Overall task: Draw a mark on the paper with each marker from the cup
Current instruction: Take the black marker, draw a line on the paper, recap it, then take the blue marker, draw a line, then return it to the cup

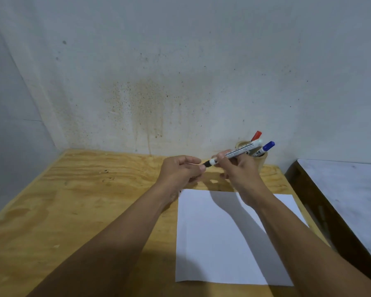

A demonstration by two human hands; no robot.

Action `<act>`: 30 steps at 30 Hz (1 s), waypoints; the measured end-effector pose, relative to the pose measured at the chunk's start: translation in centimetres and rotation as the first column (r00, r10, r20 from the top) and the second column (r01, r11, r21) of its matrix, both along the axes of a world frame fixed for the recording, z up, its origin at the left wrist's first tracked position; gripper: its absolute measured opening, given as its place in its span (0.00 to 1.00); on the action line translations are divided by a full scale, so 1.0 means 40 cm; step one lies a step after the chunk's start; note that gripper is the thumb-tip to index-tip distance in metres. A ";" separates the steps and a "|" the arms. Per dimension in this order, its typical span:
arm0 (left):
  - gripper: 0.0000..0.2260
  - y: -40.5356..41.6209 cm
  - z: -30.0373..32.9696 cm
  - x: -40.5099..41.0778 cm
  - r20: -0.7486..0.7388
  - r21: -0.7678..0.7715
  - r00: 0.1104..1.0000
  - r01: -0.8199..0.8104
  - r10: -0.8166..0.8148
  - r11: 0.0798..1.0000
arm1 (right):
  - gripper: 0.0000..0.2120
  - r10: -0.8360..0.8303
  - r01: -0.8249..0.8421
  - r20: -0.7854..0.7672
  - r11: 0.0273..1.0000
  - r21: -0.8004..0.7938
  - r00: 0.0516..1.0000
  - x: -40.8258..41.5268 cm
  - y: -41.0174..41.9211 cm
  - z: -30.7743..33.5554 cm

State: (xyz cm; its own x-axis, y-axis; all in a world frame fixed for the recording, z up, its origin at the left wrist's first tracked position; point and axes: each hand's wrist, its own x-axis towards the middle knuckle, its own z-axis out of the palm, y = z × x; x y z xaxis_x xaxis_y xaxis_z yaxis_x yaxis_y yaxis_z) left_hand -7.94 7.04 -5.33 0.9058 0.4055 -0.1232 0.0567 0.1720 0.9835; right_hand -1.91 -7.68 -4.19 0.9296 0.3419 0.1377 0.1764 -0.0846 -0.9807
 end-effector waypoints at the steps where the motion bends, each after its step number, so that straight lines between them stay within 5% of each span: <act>1: 0.10 -0.009 0.002 0.007 -0.005 0.075 1.000 -0.004 0.005 0.997 | 0.05 -0.017 0.017 0.006 1.000 -0.005 1.000 0.009 -0.018 0.020; 4: 0.10 -0.037 0.009 0.042 0.013 0.367 1.000 -0.022 0.019 0.930 | 0.07 -0.095 0.159 0.242 0.953 -0.258 0.965 0.059 -0.095 0.096; 7: 0.13 -0.077 0.027 0.084 0.065 0.645 0.998 -0.033 -0.012 0.764 | 0.14 -0.085 0.323 0.424 0.786 -0.528 0.902 0.105 -0.165 0.182; 11: 0.20 -0.129 0.050 0.128 0.080 0.791 0.994 -0.015 -0.079 0.612 | 0.13 -0.063 0.444 0.521 0.615 -0.651 0.851 0.159 -0.214 0.248; 22: 0.18 -0.165 0.060 0.139 0.023 0.964 0.981 0.029 -0.192 0.264 | 0.16 0.054 0.342 0.498 0.664 -0.665 0.865 0.212 -0.164 0.165; 25: 0.18 -0.165 0.061 0.141 0.011 0.964 0.985 0.035 -0.172 0.265 | 0.13 0.053 0.359 0.516 0.658 -0.662 0.855 0.206 -0.169 0.151; 30: 0.17 -0.163 0.052 0.155 0.037 0.948 0.991 0.005 -0.128 0.317 | 0.16 0.059 0.178 0.322 0.731 -0.658 0.945 0.209 -0.201 0.142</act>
State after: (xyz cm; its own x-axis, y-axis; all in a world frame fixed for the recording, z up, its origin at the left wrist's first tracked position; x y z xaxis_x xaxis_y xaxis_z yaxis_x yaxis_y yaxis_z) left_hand -1.75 0.53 -3.25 0.9163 0.1283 0.3795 -0.0741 -0.8767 0.4752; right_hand 6.45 -15.73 1.50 0.9018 0.3984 0.1676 0.4203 -0.7178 -0.5551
